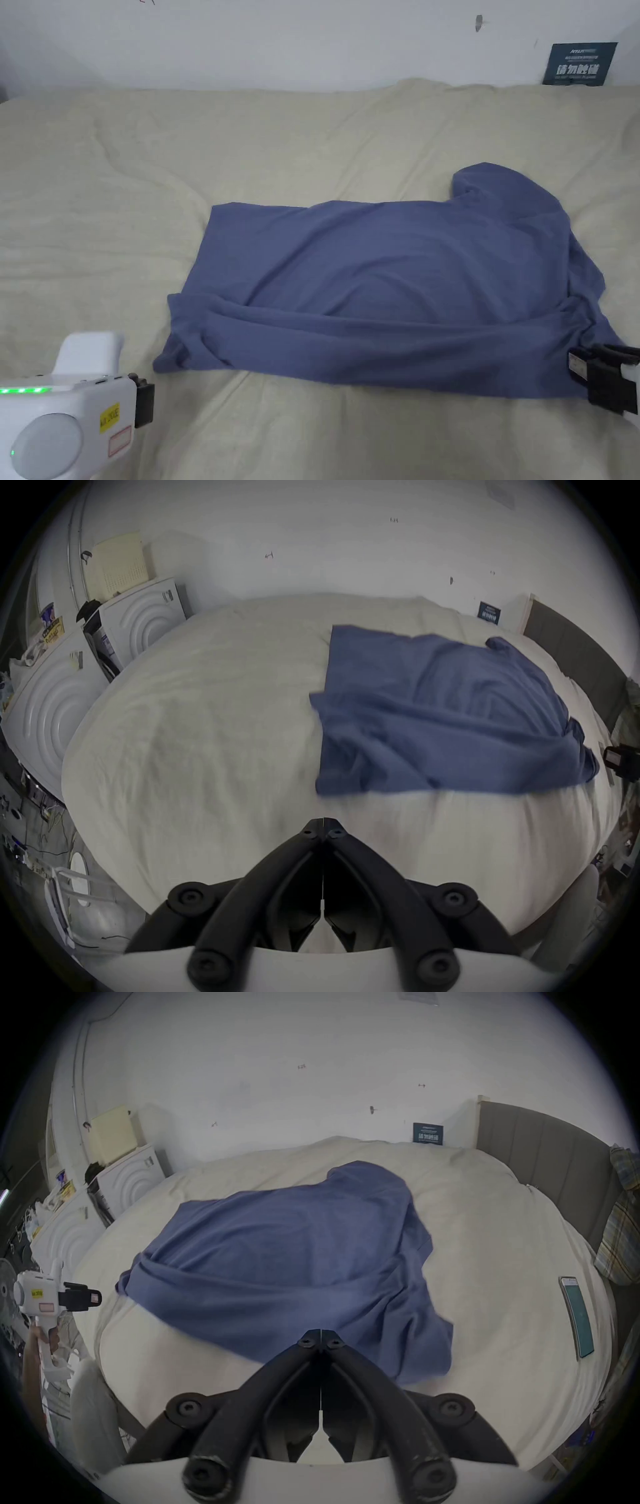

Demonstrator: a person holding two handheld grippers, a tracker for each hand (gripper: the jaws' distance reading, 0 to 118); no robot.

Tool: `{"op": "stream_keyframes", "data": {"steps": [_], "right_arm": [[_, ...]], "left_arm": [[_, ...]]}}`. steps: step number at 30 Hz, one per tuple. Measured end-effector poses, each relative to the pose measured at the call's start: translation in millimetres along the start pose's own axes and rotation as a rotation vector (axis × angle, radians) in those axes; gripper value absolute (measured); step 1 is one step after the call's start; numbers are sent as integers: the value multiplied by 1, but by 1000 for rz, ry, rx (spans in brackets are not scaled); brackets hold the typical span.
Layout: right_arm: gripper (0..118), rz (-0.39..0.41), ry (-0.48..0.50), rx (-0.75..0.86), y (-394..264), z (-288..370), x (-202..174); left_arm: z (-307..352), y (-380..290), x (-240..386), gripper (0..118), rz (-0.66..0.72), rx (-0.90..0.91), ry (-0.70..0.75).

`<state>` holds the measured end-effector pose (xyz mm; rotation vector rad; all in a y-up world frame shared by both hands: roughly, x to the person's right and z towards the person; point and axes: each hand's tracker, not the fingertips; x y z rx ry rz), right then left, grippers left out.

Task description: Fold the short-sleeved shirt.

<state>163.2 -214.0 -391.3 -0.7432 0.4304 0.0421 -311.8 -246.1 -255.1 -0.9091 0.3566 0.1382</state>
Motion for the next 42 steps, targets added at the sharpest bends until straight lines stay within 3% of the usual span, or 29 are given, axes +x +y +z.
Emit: {"op": "stream_keyframes", "data": {"steps": [6,7,8,9,13,16,18,19,20,21,23,28,29,30,31,32,33,40,42], "right_arm": [[0,7,-55,-40,-15,-12,-2],[0,18,-74,-43,-18,-14,-3],[0,16,-70,-42,-20,-15,-2],[0,-1,-68,-47,-21,-15,1],[0,-46,-53,-52,-24,-12,3],[0,-47,-71,-60,-27,-11,3],[0,-65,-79,-67,-27,-13,5],[0,-75,-76,-70,-28,-14,10],[0,-93,-76,-70,-30,-14,15],[0,-108,-75,-71,-30,-15,17],[0,-118,-84,-71,-33,-15,22],[0,-100,-113,-73,-36,-10,33],[3,-102,-108,-70,-35,-11,36],[22,-99,-107,-69,-32,-12,40],[52,-90,-109,-69,-31,-12,43],[90,-77,-122,-74,-28,-15,44],[98,-59,-129,-83,-25,-19,47],[97,-49,-176,-111,-4,-69,64],[97,-61,-140,-163,-3,-85,68]], "left_arm": [[-19,21,-6,0,70,36,-67],[-23,27,-6,6,60,47,-80],[-29,34,-7,28,53,45,-81],[-38,41,-7,40,43,36,-89],[-63,53,-4,74,43,17,-53],[-80,52,-2,74,51,-64,-79],[-71,51,2,70,36,-20,-50],[-68,52,4,54,27,-22,-43],[-67,53,8,15,13,-13,-56],[-66,54,15,8,11,-7,-38],[-64,53,20,8,-97,-47,-10],[-51,58,11,8,-11,-6,-24],[-46,58,10,8,-17,3,-25],[-37,59,10,8,-15,12,-24],[-33,60,9,8,-17,16,-31],[-28,60,9,8,-20,25,-39],[-24,61,10,8,-25,36,-39],[-10,67,14,8,-47,62,-36],[-12,67,13,8,-50,60,-33]]}}
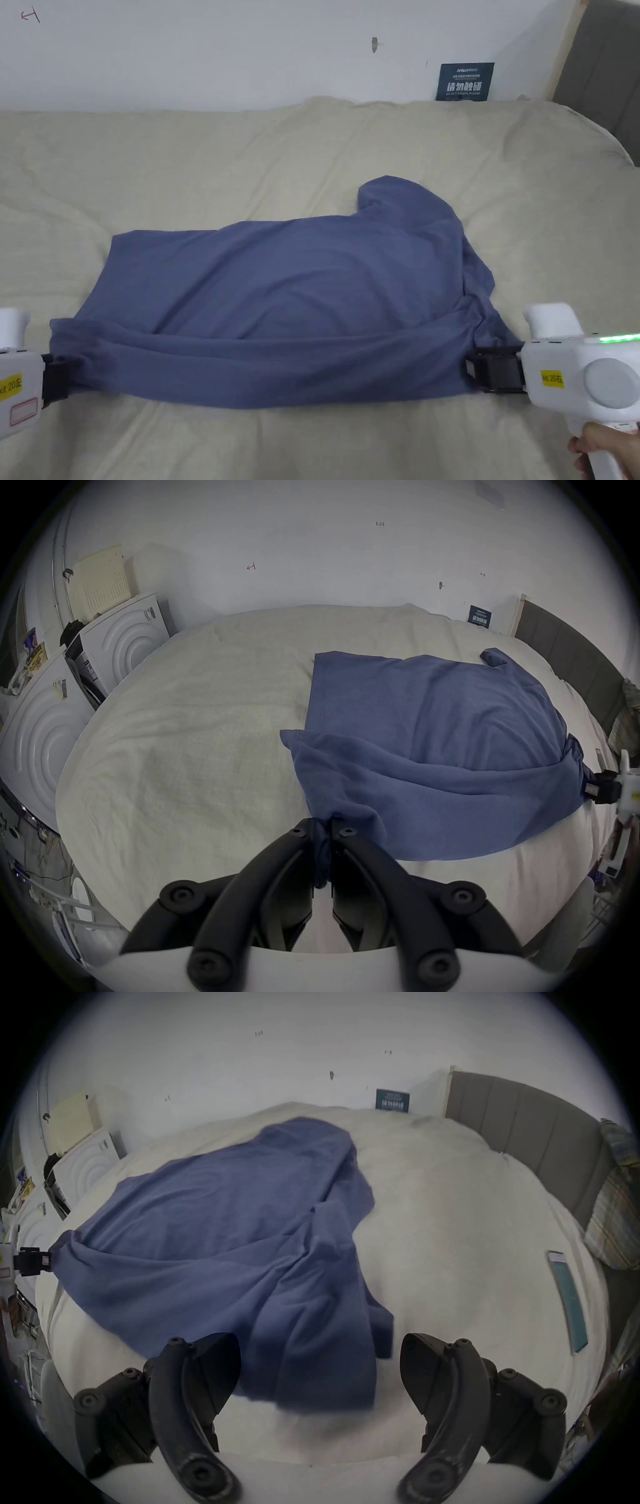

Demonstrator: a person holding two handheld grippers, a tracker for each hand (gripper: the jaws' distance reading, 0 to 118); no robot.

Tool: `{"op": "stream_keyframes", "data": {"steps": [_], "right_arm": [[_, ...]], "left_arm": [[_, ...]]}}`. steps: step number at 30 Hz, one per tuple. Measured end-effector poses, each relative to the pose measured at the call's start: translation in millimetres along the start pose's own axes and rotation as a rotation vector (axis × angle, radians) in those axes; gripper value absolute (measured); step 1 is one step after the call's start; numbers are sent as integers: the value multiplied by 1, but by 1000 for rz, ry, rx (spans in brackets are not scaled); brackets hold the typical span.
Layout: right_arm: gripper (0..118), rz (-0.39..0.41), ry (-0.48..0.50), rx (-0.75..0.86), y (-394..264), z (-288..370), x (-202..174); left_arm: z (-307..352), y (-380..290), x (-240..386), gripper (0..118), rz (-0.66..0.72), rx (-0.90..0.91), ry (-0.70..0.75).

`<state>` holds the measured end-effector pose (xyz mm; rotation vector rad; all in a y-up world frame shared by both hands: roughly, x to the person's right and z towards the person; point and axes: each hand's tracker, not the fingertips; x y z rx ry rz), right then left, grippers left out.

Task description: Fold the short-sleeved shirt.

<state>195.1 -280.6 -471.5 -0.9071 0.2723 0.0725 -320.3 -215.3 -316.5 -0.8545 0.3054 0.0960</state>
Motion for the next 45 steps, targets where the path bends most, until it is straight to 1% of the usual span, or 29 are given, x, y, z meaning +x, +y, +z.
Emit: {"op": "stream_keyframes", "data": {"steps": [1,2,3,4,5,6,7,8,9,10,11,12,14,16,18,20,23,26,32,34,35,36,37,38,39,40,42,43,45], "right_arm": [[97,-7,14,-38,1,-7,-1],[89,-24,11,-63,-1,-11,-5],[87,-14,-22,-28,-1,-13,-9],[80,3,-31,-2,-2,0,-15],[44,-11,4,51,-2,13,-21],[10,-34,55,51,-2,18,-26],[10,-40,82,44,-2,19,-31],[10,20,40,16,-1,18,-39],[10,68,-26,37,-4,14,-40],[10,94,-46,42,-5,14,-42],[9,83,-29,24,-2,17,-42],[9,50,-25,27,1,20,-41],[9,2,7,33,2,25,-26],[9,1,17,36,6,37,-19],[9,-25,26,53,3,56,-15],[10,-27,28,60,1,70,-10],[10,-50,67,57,-16,97,-1],[10,-66,93,25,-40,114,8],[9,-68,86,-85,-102,113,11],[12,-82,96,-76,-110,112,8],[19,-134,99,-65,-110,112,9],[32,-175,94,-45,-108,113,11],[54,-195,89,-28,-107,115,12],[85,-199,84,-15,-105,118,13],[95,-196,68,7,-100,123,14],[95,-196,56,36,-96,129,14],[95,-146,27,92,-90,140,15],[95,-128,13,114,-98,121,15],[91,-97,12,174,-97,122,15]], "left_arm": [[-1,0,0,8,1,-5,-2],[-1,-2,0,8,3,-4,-1],[-1,-2,0,8,10,-2,0],[-3,-2,-1,8,12,-4,-4],[-3,-3,-1,8,11,-3,-5],[-3,-3,0,8,2,-11,-11],[-2,-4,1,8,4,-5,-14],[-3,-4,0,8,3,-3,-9],[-4,-4,-2,8,2,-11,-10],[-4,-5,-4,8,12,-8,-15],[-2,-6,-6,8,17,-14,-23],[-2,-8,-8,8,22,-17,-31],[2,-11,-12,8,23,-12,-36],[6,-16,-17,8,33,-9,-44],[12,-21,-22,8,40,-15,-57],[25,-31,-23,8,20,13,-49],[39,-45,-28,8,30,-2,-72],[54,-73,-26,8,-20,-33,-57],[62,-131,-24,8,-14,-118,-39],[59,-138,-27,8,-14,-111,-66],[55,-141,-30,9,-16,-100,-65],[54,-142,-30,14,-27,-73,-40],[54,-143,-30,25,-31,-45,-37],[55,-142,-30,46,-38,-35,-17],[58,-139,-31,58,-27,-35,-13],[61,-135,-33,62,-16,-29,-23],[68,-122,-38,62,48,8,-37],[73,-114,-37,62,55,23,-38],[87,-96,-38,62,106,108,7]]}}
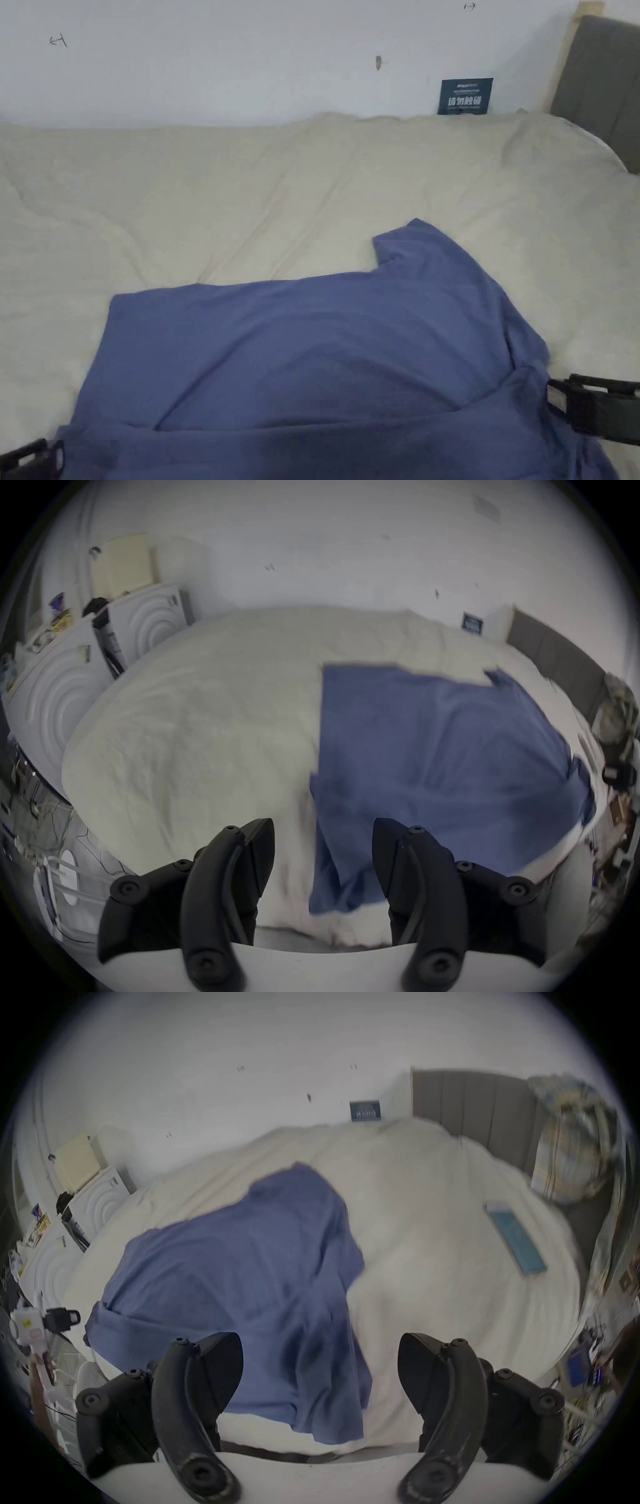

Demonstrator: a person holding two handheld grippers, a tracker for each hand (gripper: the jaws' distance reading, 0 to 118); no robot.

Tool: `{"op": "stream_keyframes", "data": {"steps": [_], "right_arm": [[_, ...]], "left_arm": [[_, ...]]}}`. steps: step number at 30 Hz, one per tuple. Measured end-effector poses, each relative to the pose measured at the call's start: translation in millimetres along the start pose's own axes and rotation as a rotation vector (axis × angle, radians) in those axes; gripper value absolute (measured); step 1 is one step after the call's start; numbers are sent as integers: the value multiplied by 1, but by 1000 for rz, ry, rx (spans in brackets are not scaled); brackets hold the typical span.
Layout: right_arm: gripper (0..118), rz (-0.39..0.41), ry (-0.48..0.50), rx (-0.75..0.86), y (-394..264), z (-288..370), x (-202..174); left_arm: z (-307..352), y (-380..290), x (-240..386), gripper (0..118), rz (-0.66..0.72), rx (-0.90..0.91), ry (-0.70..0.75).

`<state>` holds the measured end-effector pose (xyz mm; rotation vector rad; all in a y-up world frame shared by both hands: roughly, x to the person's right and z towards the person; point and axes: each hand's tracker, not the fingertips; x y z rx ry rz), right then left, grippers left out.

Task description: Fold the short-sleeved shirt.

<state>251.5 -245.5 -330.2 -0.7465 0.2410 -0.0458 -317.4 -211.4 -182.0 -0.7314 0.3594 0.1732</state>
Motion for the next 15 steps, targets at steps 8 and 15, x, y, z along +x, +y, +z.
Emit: {"op": "stream_keyframes", "data": {"steps": [8,15], "right_arm": [[0,-9,55,89,101,21,-28],[0,-11,77,-12,167,-64,-23]], "left_arm": [[-2,76,49,0,-97,66,-57],[-51,106,80,0,-136,59,-61]]}}
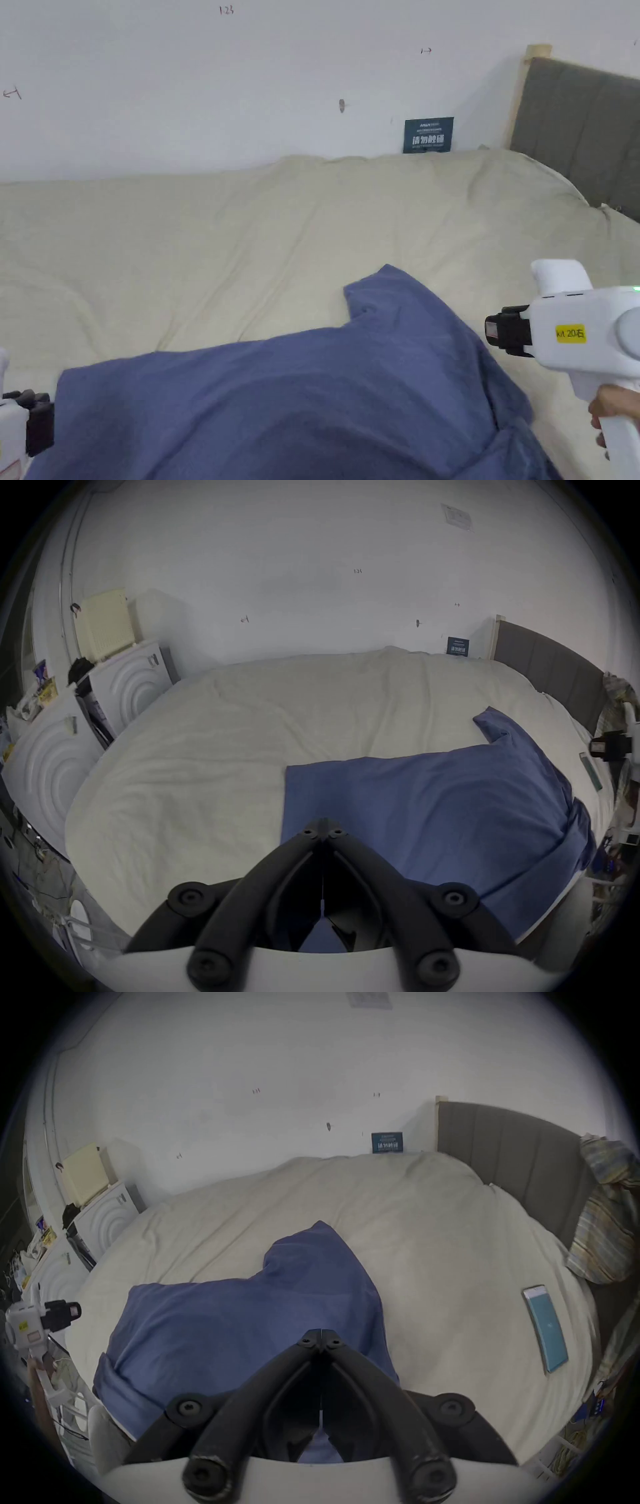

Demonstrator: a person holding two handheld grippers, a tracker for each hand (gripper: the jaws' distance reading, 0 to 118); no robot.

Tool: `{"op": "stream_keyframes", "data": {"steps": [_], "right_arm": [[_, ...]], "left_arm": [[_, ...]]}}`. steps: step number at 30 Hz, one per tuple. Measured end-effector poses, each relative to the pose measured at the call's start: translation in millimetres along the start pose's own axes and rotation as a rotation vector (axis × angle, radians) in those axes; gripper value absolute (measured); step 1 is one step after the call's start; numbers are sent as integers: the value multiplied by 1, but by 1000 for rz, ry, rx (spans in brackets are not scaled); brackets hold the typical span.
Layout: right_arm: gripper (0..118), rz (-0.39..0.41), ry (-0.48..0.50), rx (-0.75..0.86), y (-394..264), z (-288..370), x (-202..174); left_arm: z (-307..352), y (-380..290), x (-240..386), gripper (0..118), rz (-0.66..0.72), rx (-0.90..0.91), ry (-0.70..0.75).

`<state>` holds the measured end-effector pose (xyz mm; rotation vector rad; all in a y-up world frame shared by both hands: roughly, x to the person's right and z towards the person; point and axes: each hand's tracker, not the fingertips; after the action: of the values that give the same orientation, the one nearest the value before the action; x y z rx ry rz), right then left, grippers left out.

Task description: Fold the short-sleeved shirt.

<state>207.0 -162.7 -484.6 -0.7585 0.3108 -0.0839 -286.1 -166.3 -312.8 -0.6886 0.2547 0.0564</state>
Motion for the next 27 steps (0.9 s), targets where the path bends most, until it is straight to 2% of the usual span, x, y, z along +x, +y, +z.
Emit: {"op": "stream_keyframes", "data": {"steps": [2,4,5,6,7,8,9,11,14,18,19,20,22,23,24,25,26,27], "right_arm": [[0,-34,-23,-39,17,-29,11],[0,-39,1,-69,37,-61,23],[0,-51,-13,-79,39,-71,17],[8,-33,-11,-121,46,-85,19],[34,-16,2,-170,53,-99,21],[83,-19,3,-213,56,-111,23],[101,-12,-5,-260,60,-131,23],[101,-5,-75,-243,64,-150,20],[101,31,-90,-294,67,-183,25],[101,61,-191,-402,62,-221,33],[101,68,-154,-390,61,-218,31],[93,104,-168,-378,64,-213,28],[69,112,-162,-369,69,-209,28],[47,135,-189,-355,71,-205,27],[20,145,-173,-357,73,-203,27],[0,153,-163,-352,74,-201,27],[0,143,-157,-357,73,-199,27],[0,90,-171,-352,75,-199,25]], "left_arm": [[-17,6,2,0,8,-11,-10],[-34,12,3,0,5,-34,3],[-41,14,3,0,4,-42,2],[-48,17,3,0,10,-52,1],[-54,19,2,0,14,-59,-5],[-62,22,2,0,19,-66,-9],[-68,24,3,0,18,-76,-4],[-76,26,5,0,8,-83,2],[-86,27,5,0,9,-97,4],[-95,25,3,0,10,-124,13],[-97,24,2,0,11,-130,15],[-99,23,0,0,11,-138,17],[-104,21,-2,0,10,-154,22],[-106,20,-4,0,17,-162,29],[-108,20,-7,0,25,-163,34],[-110,20,-10,0,31,-164,29],[-111,22,-14,0,47,-161,22],[-111,23,-18,0,71,-148,4]]}}
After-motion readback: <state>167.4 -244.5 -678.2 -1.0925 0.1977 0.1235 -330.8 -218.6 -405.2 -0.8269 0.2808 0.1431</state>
